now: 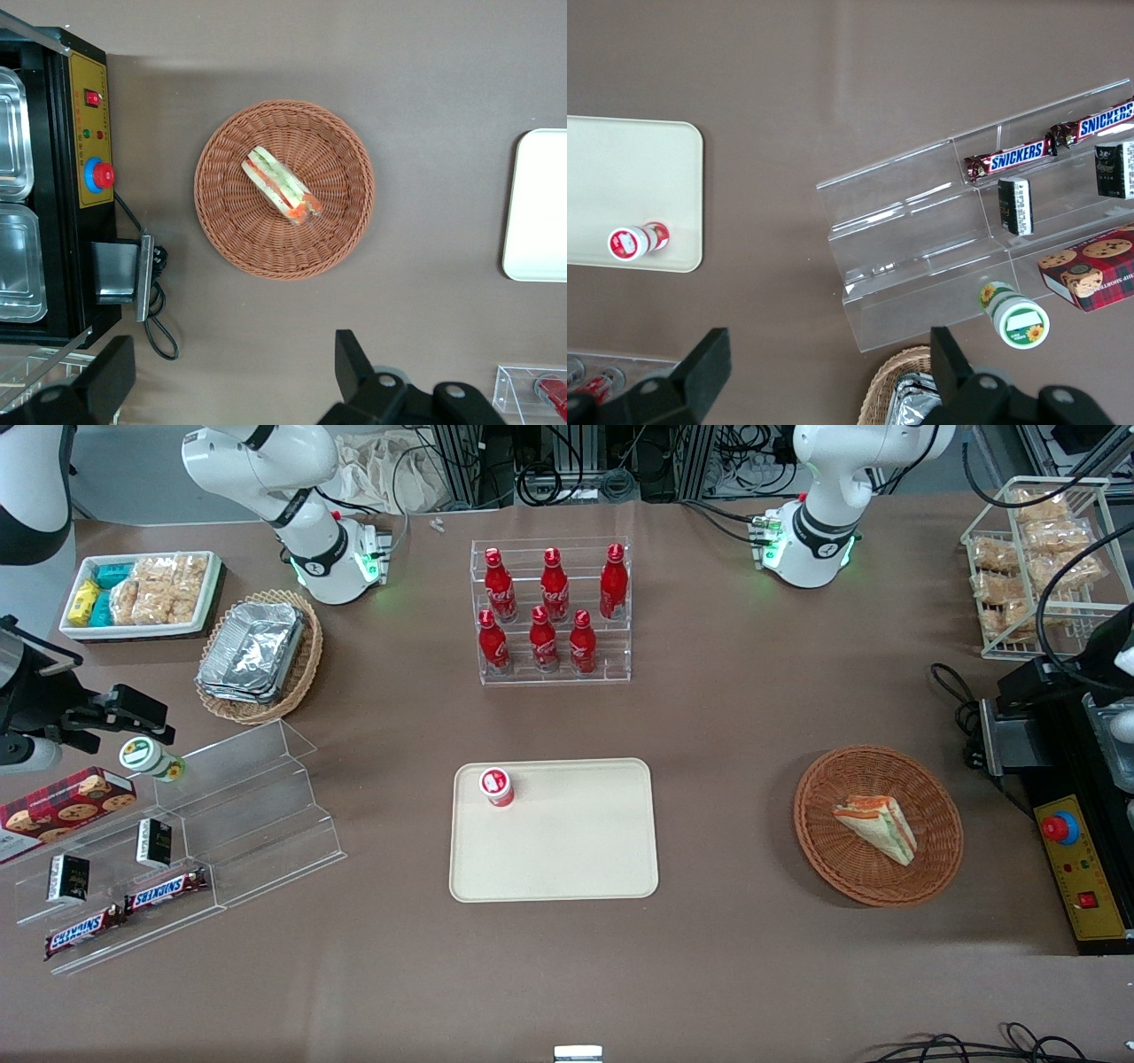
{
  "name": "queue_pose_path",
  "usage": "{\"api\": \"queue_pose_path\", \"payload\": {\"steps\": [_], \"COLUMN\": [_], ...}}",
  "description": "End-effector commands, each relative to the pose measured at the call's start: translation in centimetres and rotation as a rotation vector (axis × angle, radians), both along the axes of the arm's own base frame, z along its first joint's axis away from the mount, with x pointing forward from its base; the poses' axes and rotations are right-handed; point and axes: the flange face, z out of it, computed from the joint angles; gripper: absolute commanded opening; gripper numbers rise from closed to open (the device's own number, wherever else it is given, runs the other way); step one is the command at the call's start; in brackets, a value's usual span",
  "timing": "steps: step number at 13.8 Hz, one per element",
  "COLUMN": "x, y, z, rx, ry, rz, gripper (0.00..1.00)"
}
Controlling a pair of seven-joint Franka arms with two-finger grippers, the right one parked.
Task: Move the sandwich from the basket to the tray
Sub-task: 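Move the left gripper over the sandwich in the wicker basket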
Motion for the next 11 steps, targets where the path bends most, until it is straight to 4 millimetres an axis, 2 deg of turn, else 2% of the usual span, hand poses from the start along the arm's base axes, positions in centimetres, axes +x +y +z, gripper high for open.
{"api": "queue_pose_path", "payload": {"steps": [1,4,5,8,11], "x": [-0.4,-0.3,0.0,0.2,-0.1], "y": [-0.1,0.2,0.2,0.3,0.9], "z": [0.7,0.4,-0.4,-6.2,-11.7], "rx": [-0.014,-0.013,-0.012,-0.011,-0.011], "ry": [0.007,0.013,0.026,0.115,0.068], "rz": [-0.013,-0.010,-0.009,-0.001,-0.001], "gripper": [1.00,1.00,1.00,1.00,1.00]}}
